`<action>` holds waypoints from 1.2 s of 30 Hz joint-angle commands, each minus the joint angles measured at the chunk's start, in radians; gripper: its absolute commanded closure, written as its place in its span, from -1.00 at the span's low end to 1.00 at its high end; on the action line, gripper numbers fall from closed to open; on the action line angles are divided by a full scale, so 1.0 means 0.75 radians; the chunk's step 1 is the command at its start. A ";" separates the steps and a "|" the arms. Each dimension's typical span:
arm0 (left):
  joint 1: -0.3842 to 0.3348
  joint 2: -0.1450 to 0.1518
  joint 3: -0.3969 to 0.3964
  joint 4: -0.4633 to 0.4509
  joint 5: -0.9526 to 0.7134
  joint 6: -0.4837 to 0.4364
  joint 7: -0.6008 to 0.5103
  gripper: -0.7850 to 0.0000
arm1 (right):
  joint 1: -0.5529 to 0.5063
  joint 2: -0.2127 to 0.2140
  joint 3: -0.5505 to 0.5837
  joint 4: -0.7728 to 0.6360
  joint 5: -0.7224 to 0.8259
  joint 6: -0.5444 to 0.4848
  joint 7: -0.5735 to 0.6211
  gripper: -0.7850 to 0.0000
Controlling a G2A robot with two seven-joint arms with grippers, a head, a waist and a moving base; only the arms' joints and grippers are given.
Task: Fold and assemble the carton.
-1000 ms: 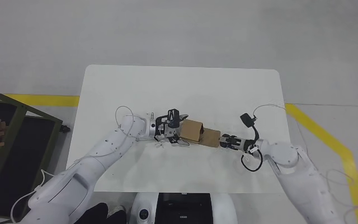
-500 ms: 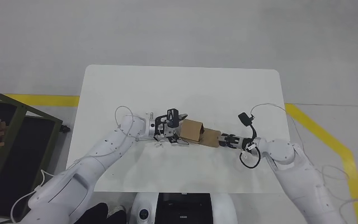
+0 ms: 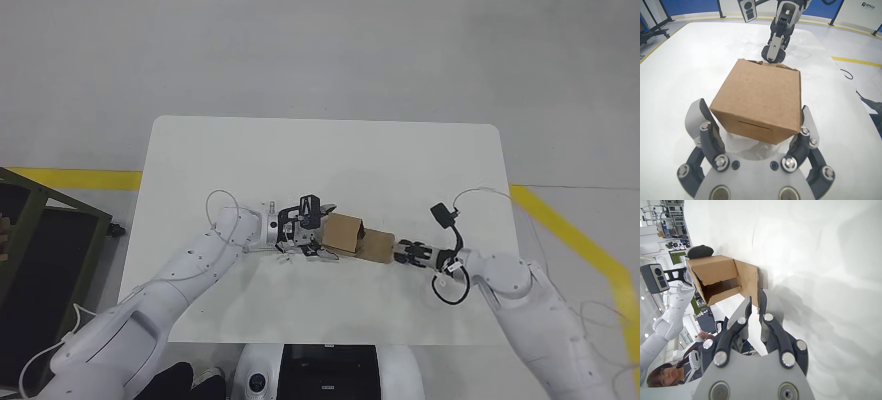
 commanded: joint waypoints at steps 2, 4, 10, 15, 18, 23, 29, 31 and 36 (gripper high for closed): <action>0.002 0.001 -0.003 -0.003 0.001 0.001 0.001 -1.00 | 0.018 -0.005 -0.020 0.021 0.009 -0.007 0.007 0.74; 0.004 0.002 -0.004 -0.005 0.002 0.002 0.000 -1.00 | 0.031 -0.008 -0.037 0.036 0.013 -0.011 0.007 0.73; 0.009 0.004 -0.008 -0.011 0.001 -0.001 -0.005 -1.00 | 0.063 -0.017 -0.072 0.078 0.020 -0.016 0.003 0.68; 0.013 0.007 -0.011 -0.017 0.003 0.001 -0.004 -1.00 | 0.069 -0.020 -0.079 0.093 0.060 -0.063 0.015 0.72; 0.015 0.008 -0.013 -0.021 0.007 0.001 -0.005 -1.00 | 0.073 -0.022 -0.087 0.093 0.062 -0.063 0.015 0.71; 0.018 0.009 -0.015 -0.025 0.007 0.002 -0.006 -1.00 | 0.097 -0.030 -0.114 0.123 0.078 -0.052 0.017 0.66; 0.022 0.011 -0.021 -0.030 0.005 0.004 -0.010 -1.00 | 0.118 -0.037 -0.128 0.145 0.130 -0.105 0.035 0.69; 0.023 0.012 -0.022 -0.033 0.005 0.002 -0.011 -1.00 | 0.119 -0.037 -0.127 0.143 0.138 -0.115 0.044 0.69; 0.024 0.012 -0.022 -0.036 0.005 -0.001 -0.011 -1.00 | 0.131 -0.041 -0.142 0.155 0.163 -0.130 0.061 0.67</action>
